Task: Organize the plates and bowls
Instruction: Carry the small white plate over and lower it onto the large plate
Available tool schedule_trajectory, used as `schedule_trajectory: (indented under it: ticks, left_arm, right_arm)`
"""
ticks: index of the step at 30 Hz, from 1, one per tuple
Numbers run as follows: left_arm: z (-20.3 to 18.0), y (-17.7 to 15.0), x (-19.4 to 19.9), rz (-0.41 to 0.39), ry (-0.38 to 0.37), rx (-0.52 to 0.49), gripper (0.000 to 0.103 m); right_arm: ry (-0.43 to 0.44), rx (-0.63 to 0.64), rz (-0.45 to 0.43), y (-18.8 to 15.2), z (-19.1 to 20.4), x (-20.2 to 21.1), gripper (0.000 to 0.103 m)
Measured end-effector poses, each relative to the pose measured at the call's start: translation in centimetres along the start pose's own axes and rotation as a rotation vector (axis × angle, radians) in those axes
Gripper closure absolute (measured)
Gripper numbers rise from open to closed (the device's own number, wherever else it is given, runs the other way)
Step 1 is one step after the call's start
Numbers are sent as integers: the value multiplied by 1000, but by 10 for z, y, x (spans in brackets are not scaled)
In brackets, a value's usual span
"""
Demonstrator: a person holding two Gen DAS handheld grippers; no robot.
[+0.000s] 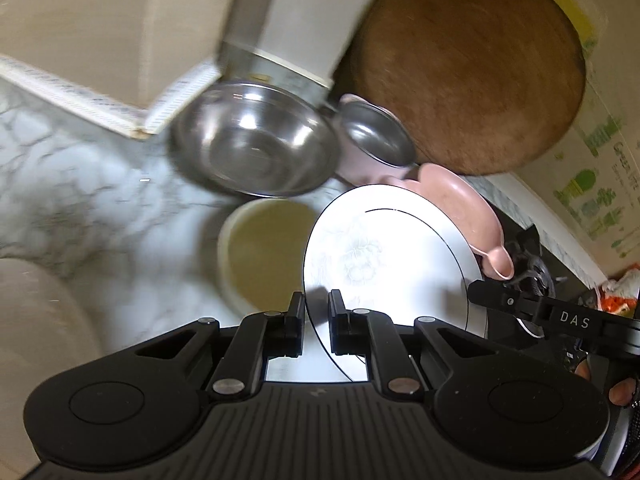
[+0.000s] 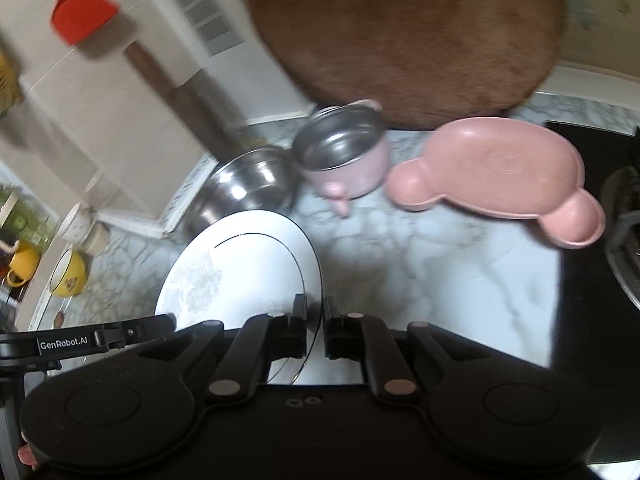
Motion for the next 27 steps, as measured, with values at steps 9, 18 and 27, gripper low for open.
schedule_trajectory:
  ticks: [9,18,27]
  left_arm:
    - [69,-7,32,-32,47,74,93]
    - [134,-18,59,-50,87,151,93]
    - [195,-39,81,-62,140,229,93]
  right_arm:
    - [52,59,47,-11,60,-34,94]
    - [97,117,99,-26,111,-65,94]
    - [138,196,162,-48,164,-97,94]
Point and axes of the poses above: each gripper's, at about its wrist camera, not at the fingertips, and x roughly against the way its jaws point, z to its left, y to its top, the point moved 6 cm from there along -x, roughly the way its jaws point, and after that the axes turned 6 degrees about y, right-handed, at the moved point
